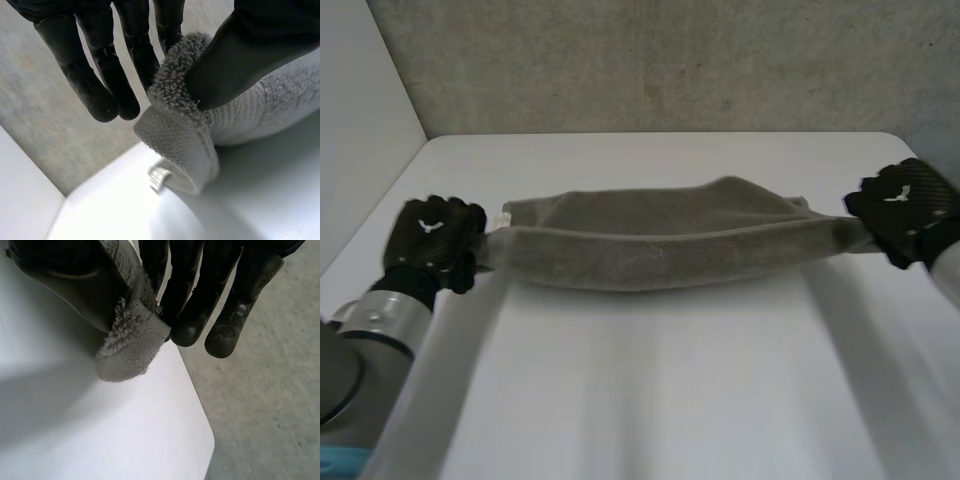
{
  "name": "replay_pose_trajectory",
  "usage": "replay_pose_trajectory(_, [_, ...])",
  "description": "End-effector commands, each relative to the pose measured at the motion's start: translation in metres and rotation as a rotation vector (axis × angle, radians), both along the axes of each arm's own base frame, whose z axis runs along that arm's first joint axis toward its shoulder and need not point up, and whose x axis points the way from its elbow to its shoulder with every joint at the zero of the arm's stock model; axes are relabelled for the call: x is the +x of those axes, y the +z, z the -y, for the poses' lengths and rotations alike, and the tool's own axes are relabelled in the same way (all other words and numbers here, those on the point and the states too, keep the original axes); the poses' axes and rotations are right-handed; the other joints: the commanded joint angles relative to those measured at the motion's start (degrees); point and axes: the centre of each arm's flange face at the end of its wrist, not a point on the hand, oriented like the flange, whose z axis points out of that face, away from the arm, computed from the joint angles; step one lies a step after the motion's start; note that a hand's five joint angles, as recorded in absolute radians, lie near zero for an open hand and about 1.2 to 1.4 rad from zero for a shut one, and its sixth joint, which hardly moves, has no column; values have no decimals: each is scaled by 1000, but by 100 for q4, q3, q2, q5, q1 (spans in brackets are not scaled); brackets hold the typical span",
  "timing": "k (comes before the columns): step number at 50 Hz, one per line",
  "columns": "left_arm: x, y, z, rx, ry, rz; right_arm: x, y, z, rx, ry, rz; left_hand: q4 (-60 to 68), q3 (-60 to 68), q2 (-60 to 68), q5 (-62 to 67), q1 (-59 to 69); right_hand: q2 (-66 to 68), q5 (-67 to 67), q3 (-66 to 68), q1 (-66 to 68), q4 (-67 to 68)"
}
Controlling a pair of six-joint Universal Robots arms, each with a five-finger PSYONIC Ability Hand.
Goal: Fold the towel.
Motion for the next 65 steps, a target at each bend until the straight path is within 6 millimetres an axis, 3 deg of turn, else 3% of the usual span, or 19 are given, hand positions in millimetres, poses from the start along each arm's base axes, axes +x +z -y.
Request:
replay_pose_trajectory(1, [13, 46, -27, -88, -6, -67, -18, 28, -28, 83, -20, 12, -668, -892, -544, -1509, -351, 329, 289, 302, 291, 284])
replay_pose_trajectory(7, [20, 56, -25, -81, -21, -116, -16, 27, -31, 110, 23, 19, -668, -892, -544, -1509, -351, 329, 289, 302, 291, 284])
replay_pose_trajectory(11, [18, 44, -15, -35, -24, -108, -13, 6, -11, 148, 26, 13, -668, -892, -544, -1509, -351, 329, 289, 302, 291, 284])
replay_pose_trajectory(13, [16, 21, 6, 49, -10, -94, -10, -3, 2, 155, 15, 0, -668, -892, -544, -1509, -351, 329, 289, 302, 291, 284])
replay_pose_trajectory(16, [14, 11, 16, 81, -12, -88, -2, -19, 21, 175, -26, -37, -668, -892, -544, -1509, -351, 329, 289, 302, 291, 284])
replay_pose_trajectory(21, [4, -20, 59, 141, 5, -49, 15, -35, 45, 176, -63, -93, -668, -892, -544, -1509, -351, 329, 289, 302, 291, 284])
replay_pose_trajectory(32, [-18, -44, 126, 90, 56, -47, 39, -65, 112, 107, -96, -89, -668, -892, -544, -1509, -351, 329, 289, 302, 291, 284])
replay_pose_trajectory(38, [-28, -52, 140, 78, 40, -52, 47, -82, 131, 90, -132, -101, -668, -892, -544, -1509, -351, 302, 262, 275, 264, 257])
replay_pose_trajectory(39, [-32, -54, 141, 80, 32, -51, 47, -82, 131, 90, -132, -101, -2564, -2788, -2440, -3405, -2247, 301, 262, 275, 264, 256])
replay_pose_trajectory(40, [-34, -56, 141, 86, 26, -46, 50, -86, 133, 91, -139, -104, -5514, -5738, -5390, -6355, -5198, -2346, -2386, -2373, -2384, -2391])
replay_pose_trajectory(41, [-34, -56, 141, 86, 26, -46, 50, -88, 135, 89, -153, -104, -5543, -5768, -5420, -6385, -5227, -5571, -5610, -5597, -5608, -5615])
replay_pose_trajectory(42, [-36, -56, 140, 94, 22, -46, 50, -88, 135, 89, -153, -104, -7592, -7816, -7468, -8433, -7275, -5603, -5642, -5629, -5640, -5648])
replay_pose_trajectory(43, [-37, -56, 138, 100, 22, -47, 50, -89, 136, 89, -167, -100, -7612, -7837, -7489, -8454, -7296, -6671, -6711, -6698, -6709, -6716])
replay_pose_trajectory(48, [-41, -41, 131, 83, 13, -57, 50, -85, 135, 91, -189, -14, -7646, -7870, -7523, -8487, -7330, -6671, -6711, -6698, -6709, -6716])
replay_pose_trajectory(53, [-33, -14, 115, 53, 19, -70, 43, -42, 118, 51, -193, 155, -7646, -7870, -7522, -8487, -7330, -6671, -6711, -6698, -6709, -6716])
replay_pose_trajectory(55, [-31, -6, 107, 44, 19, -72, 41, -23, 94, 53, -161, 210, -7629, -7854, -7506, -8470, -7313, -6671, -6711, -6698, -6709, -6716])
replay_pose_trajectory(58, [-27, 5, 88, 41, 13, -76, 40, -20, 81, 69, -145, 217, -7629, -7854, -7506, -8471, -7313, -6671, -6711, -6698, -6709, -6716])
replay_pose_trajectory(62, [-25, 5, 60, 64, -2, -70, 35, -19, 42, 113, -112, 203, -7646, -7870, -7523, -8487, -7330, -6671, -6711, -6698, -6709, -6716])
replay_pose_trajectory(65, [-24, 4, 53, 68, -5, -69, 31, -27, 22, 149, -97, 199, -7629, -7854, -7506, -8470, -7313, -6671, -6711, -6698, -6709, -6716])
